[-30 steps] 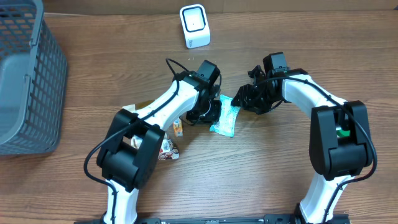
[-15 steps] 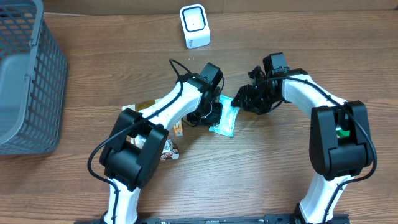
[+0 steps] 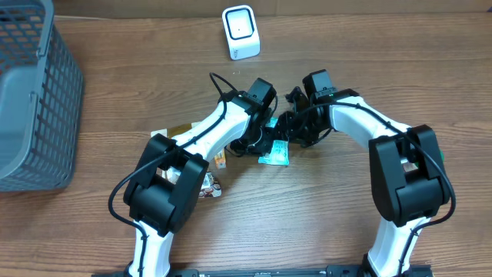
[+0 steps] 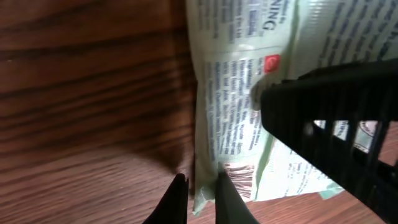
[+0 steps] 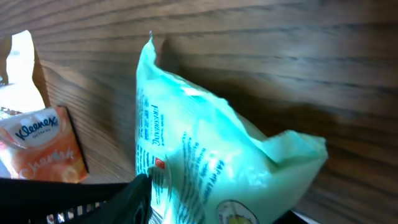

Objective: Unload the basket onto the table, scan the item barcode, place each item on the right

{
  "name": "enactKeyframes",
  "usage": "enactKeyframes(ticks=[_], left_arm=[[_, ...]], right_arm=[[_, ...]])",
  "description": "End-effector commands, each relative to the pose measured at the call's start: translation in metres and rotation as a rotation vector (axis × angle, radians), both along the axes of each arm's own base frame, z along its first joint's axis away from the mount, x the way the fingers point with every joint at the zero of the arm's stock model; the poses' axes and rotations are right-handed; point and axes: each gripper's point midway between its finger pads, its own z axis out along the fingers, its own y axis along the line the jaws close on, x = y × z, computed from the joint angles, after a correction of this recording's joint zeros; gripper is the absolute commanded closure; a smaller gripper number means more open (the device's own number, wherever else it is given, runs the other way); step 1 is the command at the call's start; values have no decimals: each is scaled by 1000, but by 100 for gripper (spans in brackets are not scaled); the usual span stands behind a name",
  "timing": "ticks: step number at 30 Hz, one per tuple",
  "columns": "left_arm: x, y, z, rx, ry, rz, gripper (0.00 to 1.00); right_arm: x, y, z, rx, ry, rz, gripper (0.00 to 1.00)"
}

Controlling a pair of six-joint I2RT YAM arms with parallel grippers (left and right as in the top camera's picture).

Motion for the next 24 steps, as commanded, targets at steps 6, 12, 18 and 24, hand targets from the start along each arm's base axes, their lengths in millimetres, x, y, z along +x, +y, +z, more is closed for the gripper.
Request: enactKeyframes(ticks=[6, 12, 18, 24], left_arm=[[4, 13, -11, 85, -25, -4, 92], [4, 13, -11, 85, -25, -4, 92], [4, 13, -11, 85, -25, -4, 92], [4, 13, -11, 84, -27, -4, 92]], right_arm=[[-4, 6, -1, 23, 11, 13, 39], [13, -2, 2, 38, -44, -16, 28], [30, -7, 3, 18, -116, -34, 28], [48, -17, 0, -51, -193, -60, 33]])
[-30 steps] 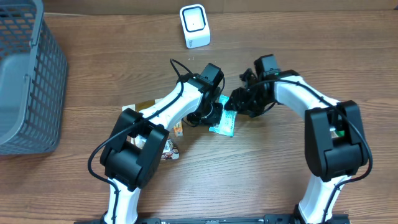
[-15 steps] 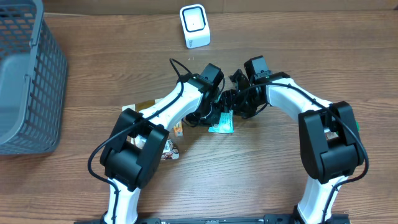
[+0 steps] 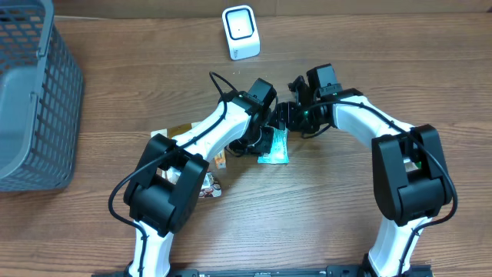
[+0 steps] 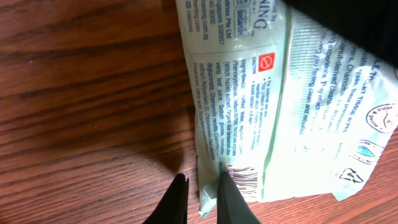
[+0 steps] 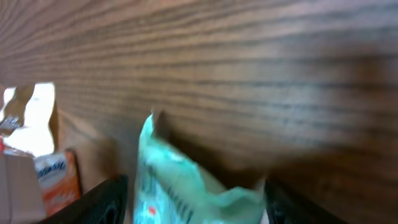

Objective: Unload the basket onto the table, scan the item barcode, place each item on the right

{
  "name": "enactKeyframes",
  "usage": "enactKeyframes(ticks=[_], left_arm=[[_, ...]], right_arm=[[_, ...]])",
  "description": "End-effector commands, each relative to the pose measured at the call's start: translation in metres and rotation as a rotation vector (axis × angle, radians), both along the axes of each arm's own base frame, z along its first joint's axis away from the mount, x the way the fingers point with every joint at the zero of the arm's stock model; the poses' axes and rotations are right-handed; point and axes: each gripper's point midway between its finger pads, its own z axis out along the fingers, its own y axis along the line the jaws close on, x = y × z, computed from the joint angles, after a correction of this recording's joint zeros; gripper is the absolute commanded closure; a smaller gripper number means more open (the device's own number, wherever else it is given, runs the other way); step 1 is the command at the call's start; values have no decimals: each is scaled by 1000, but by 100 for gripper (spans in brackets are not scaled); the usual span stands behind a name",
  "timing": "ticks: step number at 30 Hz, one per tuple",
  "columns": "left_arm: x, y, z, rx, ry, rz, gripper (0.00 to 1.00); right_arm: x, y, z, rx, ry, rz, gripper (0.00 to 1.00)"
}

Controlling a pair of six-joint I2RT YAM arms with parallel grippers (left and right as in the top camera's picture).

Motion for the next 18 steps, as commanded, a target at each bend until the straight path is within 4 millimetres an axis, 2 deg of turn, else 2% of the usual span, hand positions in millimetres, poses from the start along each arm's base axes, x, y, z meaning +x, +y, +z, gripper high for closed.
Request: enactKeyframes(ticks=[1, 4, 6, 12, 15, 18], left_arm=[[3, 7, -9, 54, -15, -7, 92], [3, 8, -9, 54, -16, -5, 92], [3, 8, -9, 54, -15, -5, 91], [11, 9, -10, 69, -52, -1, 86], [18, 12, -10, 87, -87, 3, 85], [24, 11, -9, 83, -107, 8, 81]], right_arm=[[9, -11, -7, -63, -34, -30, 40], [9, -17, -10, -99, -34, -44, 75], [5, -22, -13, -125, -13, -50, 81], [-22, -42, -27, -241, 102, -66, 80], [-37, -46, -30, -257, 177, -80, 72], [-42, -47, -30, -256, 211, -100, 58]])
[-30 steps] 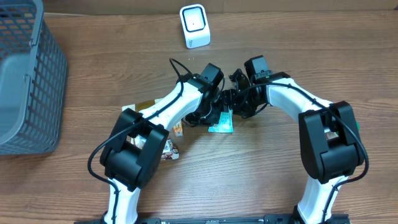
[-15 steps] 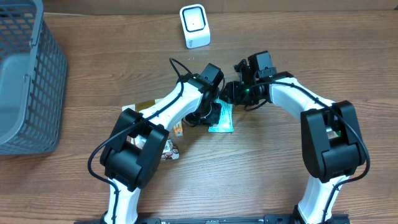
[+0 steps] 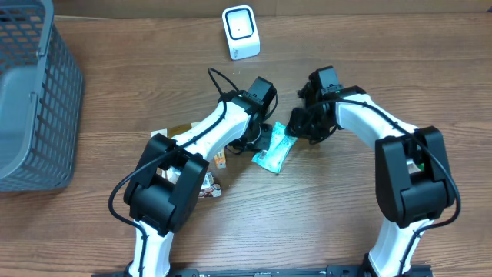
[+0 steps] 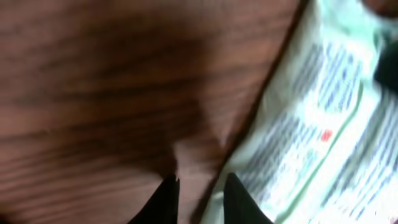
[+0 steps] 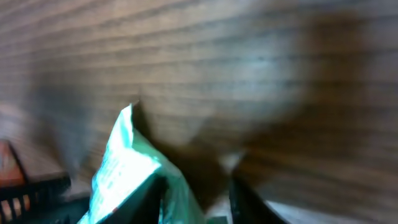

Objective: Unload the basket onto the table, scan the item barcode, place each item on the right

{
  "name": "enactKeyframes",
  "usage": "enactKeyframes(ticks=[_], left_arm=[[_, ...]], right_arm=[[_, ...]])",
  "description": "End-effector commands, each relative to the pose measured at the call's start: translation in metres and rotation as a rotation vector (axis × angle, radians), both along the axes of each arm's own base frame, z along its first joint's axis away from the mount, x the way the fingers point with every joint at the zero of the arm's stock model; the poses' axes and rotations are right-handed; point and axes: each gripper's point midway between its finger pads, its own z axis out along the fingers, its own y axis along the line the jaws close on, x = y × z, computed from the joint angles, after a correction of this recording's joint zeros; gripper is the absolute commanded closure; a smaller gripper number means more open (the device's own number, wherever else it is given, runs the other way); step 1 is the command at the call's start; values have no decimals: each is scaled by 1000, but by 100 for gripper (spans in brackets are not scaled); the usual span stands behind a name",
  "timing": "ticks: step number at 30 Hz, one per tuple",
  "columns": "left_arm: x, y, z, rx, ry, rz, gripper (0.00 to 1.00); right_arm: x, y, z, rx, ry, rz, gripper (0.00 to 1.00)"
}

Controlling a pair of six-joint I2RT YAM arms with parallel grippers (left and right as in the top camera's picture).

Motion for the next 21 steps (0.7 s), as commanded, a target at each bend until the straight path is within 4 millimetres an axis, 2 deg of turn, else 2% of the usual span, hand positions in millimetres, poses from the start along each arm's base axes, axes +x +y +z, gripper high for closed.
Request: enactKeyframes(ticks=[1, 4, 9, 13, 19, 21], left_arm=[[8, 6, -7, 38, -30, 2, 80], [12, 4, -1, 13, -21, 10, 79], [9, -1, 17, -51, 43, 3, 77], [-4, -9, 26, -148, 129, -41, 76], [-20, -4, 21, -152, 198, -39, 76], [-26, -5, 13, -147, 206, -47, 77]], right_arm=[[-12, -12, -16, -70, 52, -29, 55], [-5, -10, -15, -63, 26, -30, 47], [-5, -10, -15, -62, 25, -33, 47], [-7, -10, -15, -64, 31, -33, 47], [-7, -10, -15, -64, 33, -33, 46], [-9, -10, -15, -66, 40, -31, 41]])
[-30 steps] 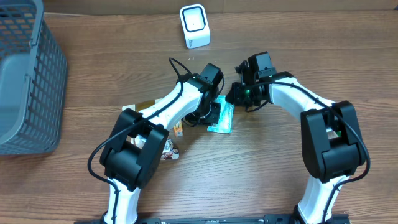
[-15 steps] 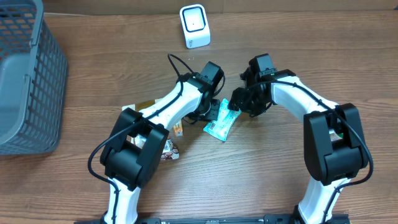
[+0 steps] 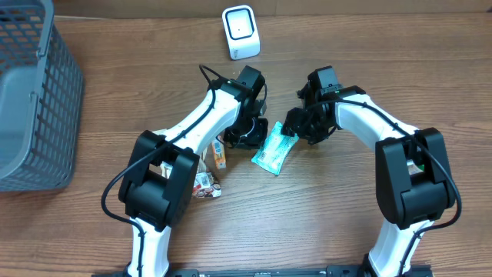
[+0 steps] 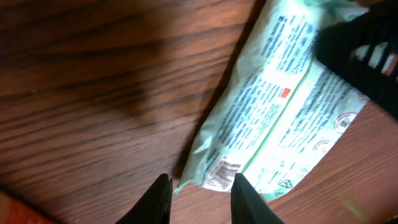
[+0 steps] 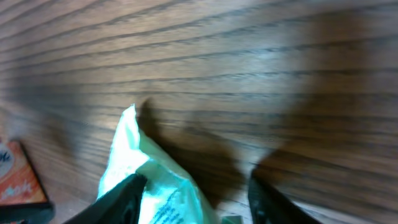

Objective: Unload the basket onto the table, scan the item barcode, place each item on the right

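A teal wipes packet (image 3: 272, 151) lies tilted on the wooden table between my two arms. In the left wrist view its printed back faces up (image 4: 280, 112), with the barcode (image 4: 222, 169) at the near corner. My left gripper (image 3: 255, 141) is open (image 4: 200, 196), and that corner lies just ahead of its fingertips. My right gripper (image 3: 290, 127) is open at the packet's other end (image 5: 196, 199), with the packet's tip (image 5: 146, 168) between its spread fingers. The white scanner (image 3: 241, 32) stands at the back of the table.
A grey mesh basket (image 3: 34, 92) stands at the far left. An orange Kleenex packet (image 3: 220, 154) and a small snack packet (image 3: 206, 185) lie just left of the left gripper. The orange packet also shows at the right wrist view's edge (image 5: 18, 180).
My left gripper has drawn back to the left of the packet and its fingers stand wider apart. The right fingers have also spread wider. The packet lies where it was.
At first my left gripper was nearly shut on the packet's edge by the barcode, with the right gripper at the packet's far end. The packet then stood turned, and later lay tilted with the left fingers parted. Now both grippers are open and the packet lies on the table.
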{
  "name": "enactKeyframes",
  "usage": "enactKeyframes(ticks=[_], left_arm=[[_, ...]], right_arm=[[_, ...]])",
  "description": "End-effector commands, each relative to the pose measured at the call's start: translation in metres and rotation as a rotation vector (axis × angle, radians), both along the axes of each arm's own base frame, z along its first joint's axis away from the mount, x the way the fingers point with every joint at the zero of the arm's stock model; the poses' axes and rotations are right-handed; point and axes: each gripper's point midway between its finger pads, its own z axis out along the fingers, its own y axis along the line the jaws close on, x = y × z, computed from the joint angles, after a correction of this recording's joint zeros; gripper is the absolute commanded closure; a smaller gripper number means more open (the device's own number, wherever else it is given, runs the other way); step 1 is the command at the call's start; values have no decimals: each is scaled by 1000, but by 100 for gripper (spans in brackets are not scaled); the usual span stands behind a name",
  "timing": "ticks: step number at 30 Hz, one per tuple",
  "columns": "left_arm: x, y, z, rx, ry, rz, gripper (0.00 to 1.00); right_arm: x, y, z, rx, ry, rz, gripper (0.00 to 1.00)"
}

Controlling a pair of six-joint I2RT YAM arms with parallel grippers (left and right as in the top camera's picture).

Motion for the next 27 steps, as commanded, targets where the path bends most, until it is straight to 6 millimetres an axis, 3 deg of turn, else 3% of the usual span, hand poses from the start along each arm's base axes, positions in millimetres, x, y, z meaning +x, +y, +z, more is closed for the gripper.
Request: enactKeyframes(ticks=[1, 6, 9, 14, 18, 21, 27], left_arm=[[-15, -5, -13, -23, 39, -40, 76], [-21, -2, -27, -18, 43, -34, 77], [-22, -1, -37, -22, 35, -30, 78], [-21, 3, -44, -1, 15, -22, 78], [-17, 10, -47, 36, -2, -7, 78], [-16, 10, -47, 40, -4, -8, 80], [-15, 14, -45, 44, 3, 3, 81]], right_arm=[[-10, -13, -19, -79, 41, -10, 41], [-16, -13, -19, -73, 66, -8, 40], [-19, -2, -15, -5, 84, 4, 42], [-23, 8, -11, 59, 104, 14, 64], [-23, 17, -6, 112, 105, 24, 68], [-23, 19, -5, 127, 104, 26, 84], [-18, 12, -2, 134, 95, 12, 87]])
